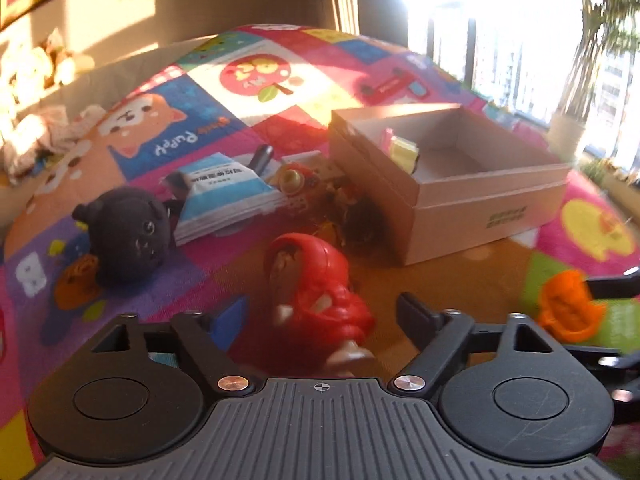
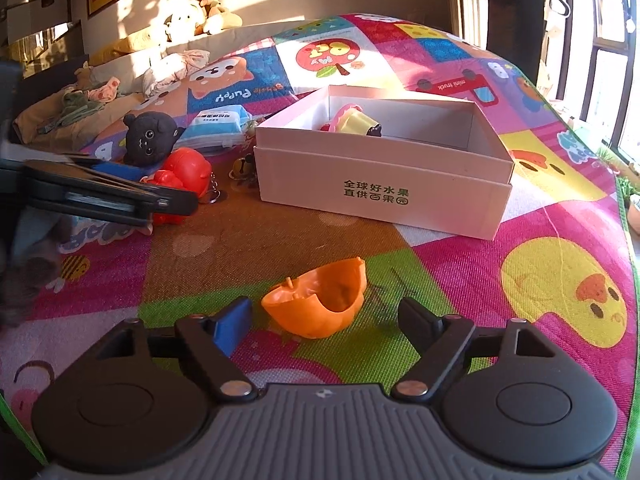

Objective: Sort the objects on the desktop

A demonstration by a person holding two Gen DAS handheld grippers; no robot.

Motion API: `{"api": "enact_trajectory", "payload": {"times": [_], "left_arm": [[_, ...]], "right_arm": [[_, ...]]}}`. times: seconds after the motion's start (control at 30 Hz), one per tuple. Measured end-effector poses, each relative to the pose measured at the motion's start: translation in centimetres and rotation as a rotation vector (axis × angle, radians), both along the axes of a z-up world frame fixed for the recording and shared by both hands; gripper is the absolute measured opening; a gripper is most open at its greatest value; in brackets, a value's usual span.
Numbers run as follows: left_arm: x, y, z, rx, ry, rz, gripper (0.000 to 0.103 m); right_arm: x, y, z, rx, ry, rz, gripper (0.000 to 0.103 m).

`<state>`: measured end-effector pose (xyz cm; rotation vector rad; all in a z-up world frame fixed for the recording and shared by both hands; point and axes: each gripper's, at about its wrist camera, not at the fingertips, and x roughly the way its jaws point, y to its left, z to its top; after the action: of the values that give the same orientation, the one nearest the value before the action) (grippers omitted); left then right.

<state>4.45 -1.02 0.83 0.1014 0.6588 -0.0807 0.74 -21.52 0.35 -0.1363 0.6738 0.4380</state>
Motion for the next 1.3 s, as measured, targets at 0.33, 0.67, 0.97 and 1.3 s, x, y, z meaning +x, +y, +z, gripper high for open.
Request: {"api": "enact_trajectory", "payload": {"times": [0.33,0.67,0.97,1.3], "left_arm": [[-3.3,1.9,1.2,-0.056,-0.004,-0.003,0.06],[-8.6,4.0,4.9,-0.18,-0.024,-0.033,0.06],[-3.5,-2.3,12.2,-0.144,-0.23,-0.25,0.06],[8.2,-9.9,9.5,-0.181,-0.147,-0.303,0.074]], "right_arm": [[1.1,1.0,0.4,-0.053,-0.001,-0.015,0.053],[-1.1,0.1,4.6,-0.033,-0.039,0.094,0.053],[-1.4,-3.4,14.2,0.0,-0.366,0.034,0.053],[6.6,-6.8,14.5,0.046,-0.325,-0.12,0.053]]}}
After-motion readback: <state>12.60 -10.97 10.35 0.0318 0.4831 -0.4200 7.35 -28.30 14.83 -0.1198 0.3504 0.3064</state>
